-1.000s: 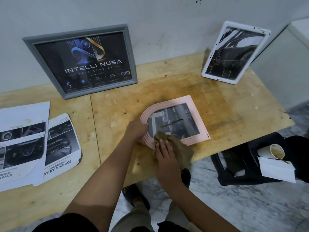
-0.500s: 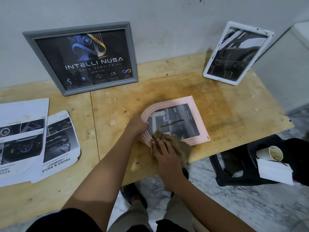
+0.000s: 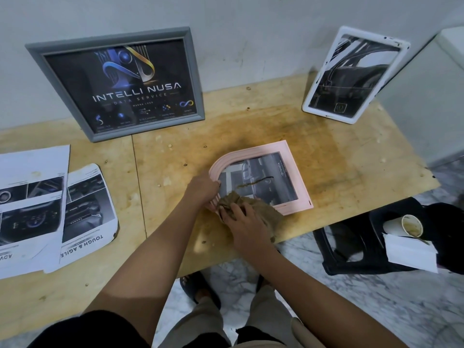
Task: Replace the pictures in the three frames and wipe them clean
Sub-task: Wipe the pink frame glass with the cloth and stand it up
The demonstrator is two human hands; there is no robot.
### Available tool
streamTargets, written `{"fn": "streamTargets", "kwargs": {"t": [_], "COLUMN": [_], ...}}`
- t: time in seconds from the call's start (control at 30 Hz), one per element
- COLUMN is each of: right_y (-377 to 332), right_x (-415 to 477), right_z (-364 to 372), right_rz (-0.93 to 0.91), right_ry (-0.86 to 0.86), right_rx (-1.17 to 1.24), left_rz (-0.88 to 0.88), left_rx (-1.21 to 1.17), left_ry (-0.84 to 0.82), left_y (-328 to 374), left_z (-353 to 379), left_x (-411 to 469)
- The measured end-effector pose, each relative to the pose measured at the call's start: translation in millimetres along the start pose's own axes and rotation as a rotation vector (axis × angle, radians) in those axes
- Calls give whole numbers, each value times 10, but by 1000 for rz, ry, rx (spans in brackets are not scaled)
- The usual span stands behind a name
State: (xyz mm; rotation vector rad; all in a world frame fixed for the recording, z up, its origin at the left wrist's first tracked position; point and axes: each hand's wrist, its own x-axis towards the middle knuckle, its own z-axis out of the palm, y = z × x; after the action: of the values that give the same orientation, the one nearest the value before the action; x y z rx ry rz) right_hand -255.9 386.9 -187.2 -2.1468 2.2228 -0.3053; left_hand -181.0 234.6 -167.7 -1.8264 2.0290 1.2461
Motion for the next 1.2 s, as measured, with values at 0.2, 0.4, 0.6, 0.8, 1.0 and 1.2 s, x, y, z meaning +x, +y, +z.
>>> {"fn": "streamTargets", "kwargs": {"t": [0.2, 0.4, 0.6, 0.8, 1.0, 1.2], "right_y": [173, 438, 594, 376, 134, 286], "right_x": [-98, -173, -73, 230, 167, 110], "right_z": [-39, -134, -298, -346, -124, -99], "right_rz": [-63, -118, -105, 115, -135, -272], "right_ry": [-32, -111, -129, -170, -169, -201], "right_rx": [78, 133, 264, 486, 297, 123], "left_rz": [30, -4, -22, -1, -14, -1], "left_rx": [-10, -14, -14, 16, 48, 76], "left_ry": [-16, -9, 14, 0, -3, 54], "left_y": [8, 20, -13, -43, -45, -62], "left_z": [-33, -18, -18, -88, -95, -10], "left_x": [-34, -64, -108, -67, -8, -49]}}
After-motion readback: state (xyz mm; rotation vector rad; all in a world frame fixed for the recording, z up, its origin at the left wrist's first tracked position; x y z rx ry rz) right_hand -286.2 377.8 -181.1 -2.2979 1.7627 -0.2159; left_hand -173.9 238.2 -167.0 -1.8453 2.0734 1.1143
